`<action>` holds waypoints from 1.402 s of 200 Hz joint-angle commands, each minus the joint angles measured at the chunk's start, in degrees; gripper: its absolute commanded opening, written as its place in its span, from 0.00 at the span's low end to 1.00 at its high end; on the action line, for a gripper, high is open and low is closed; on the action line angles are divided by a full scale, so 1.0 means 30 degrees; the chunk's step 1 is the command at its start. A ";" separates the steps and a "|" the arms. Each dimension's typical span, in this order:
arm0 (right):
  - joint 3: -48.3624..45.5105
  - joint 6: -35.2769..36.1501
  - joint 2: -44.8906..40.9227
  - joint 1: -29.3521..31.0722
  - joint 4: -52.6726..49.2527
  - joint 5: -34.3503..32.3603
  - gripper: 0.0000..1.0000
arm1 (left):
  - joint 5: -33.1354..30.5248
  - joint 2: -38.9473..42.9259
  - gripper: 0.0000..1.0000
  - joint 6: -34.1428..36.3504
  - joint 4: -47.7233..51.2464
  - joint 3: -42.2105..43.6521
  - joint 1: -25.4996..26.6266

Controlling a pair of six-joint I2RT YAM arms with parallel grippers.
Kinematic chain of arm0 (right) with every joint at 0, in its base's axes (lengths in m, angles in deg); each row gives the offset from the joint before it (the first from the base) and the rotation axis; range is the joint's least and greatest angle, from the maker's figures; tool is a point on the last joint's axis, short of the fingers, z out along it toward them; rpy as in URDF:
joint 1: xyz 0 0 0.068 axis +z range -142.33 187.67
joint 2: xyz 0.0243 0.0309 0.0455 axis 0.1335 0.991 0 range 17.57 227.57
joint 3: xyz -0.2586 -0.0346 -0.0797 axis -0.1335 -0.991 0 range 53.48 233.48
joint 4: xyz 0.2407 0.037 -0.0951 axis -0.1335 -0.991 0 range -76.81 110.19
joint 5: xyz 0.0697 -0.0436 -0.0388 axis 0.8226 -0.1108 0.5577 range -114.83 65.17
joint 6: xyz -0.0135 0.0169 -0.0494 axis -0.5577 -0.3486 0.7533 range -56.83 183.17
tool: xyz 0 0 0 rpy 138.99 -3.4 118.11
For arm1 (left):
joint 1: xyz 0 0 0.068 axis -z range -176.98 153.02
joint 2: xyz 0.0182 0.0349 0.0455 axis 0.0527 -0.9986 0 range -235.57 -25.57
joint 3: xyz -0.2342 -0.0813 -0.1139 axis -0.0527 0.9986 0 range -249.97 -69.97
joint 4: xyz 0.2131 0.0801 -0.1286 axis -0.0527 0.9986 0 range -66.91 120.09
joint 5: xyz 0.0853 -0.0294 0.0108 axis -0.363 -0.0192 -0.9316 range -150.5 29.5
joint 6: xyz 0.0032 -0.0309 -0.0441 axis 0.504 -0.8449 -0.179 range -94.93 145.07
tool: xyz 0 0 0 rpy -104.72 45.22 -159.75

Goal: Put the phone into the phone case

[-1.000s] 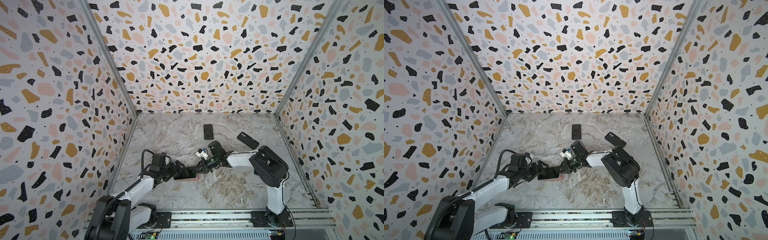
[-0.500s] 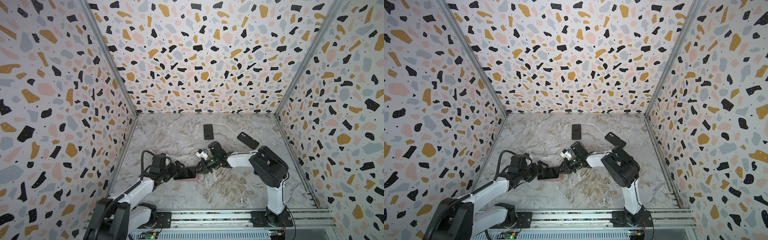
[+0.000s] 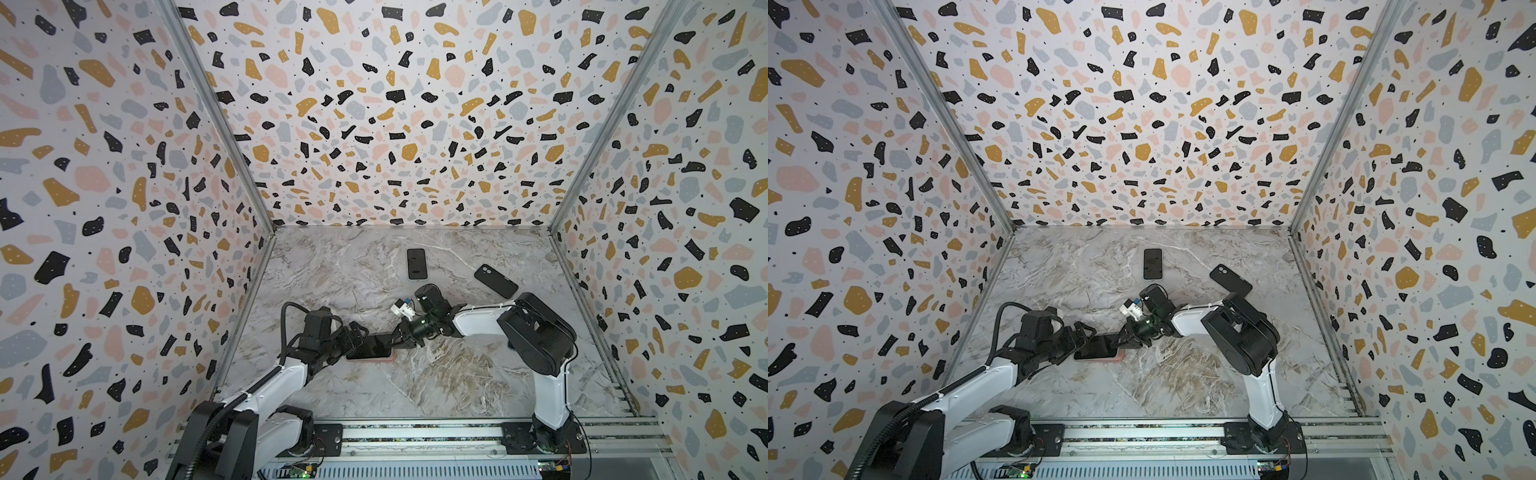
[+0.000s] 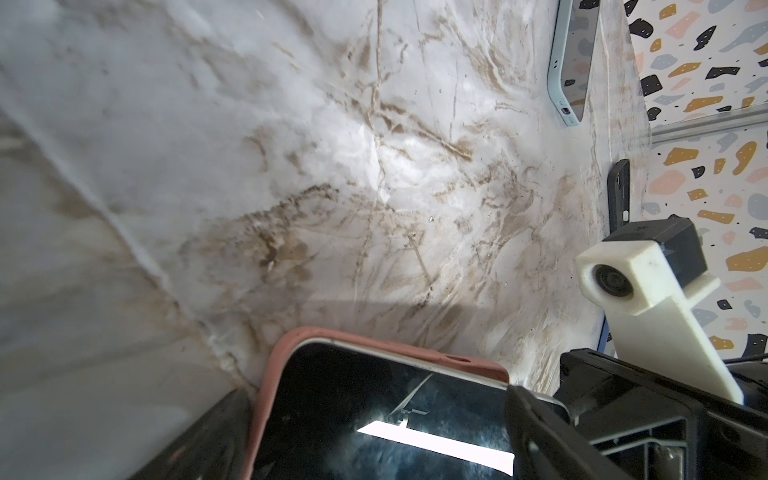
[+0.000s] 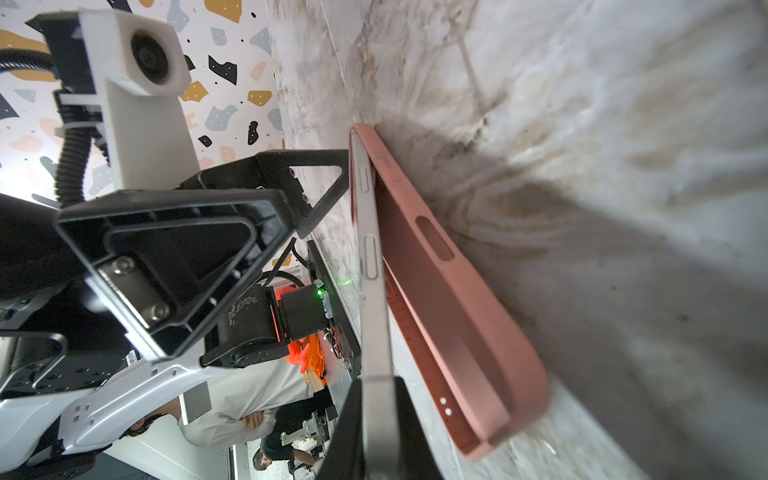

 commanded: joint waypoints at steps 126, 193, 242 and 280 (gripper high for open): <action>-0.0828 0.0598 -0.1916 0.0531 -0.2691 -0.4480 0.44 | 0.1306 0.0466 0.96 0.0215 0.0187 -0.0077 0.0511; -0.2031 0.1382 -0.4378 0.0241 -0.3772 -0.5736 0.53 | 0.0582 0.1215 0.97 0.1332 0.2335 -0.0608 0.0262; -0.1673 0.4800 -0.5032 0.0135 -0.4973 -0.8002 0.51 | 0.0317 0.2639 0.98 0.1656 0.4106 0.0007 0.0185; -0.1533 0.7242 -0.4674 0.0149 -0.3849 -0.8750 0.48 | 0.1015 0.4306 0.99 0.0959 0.4412 0.1015 0.0207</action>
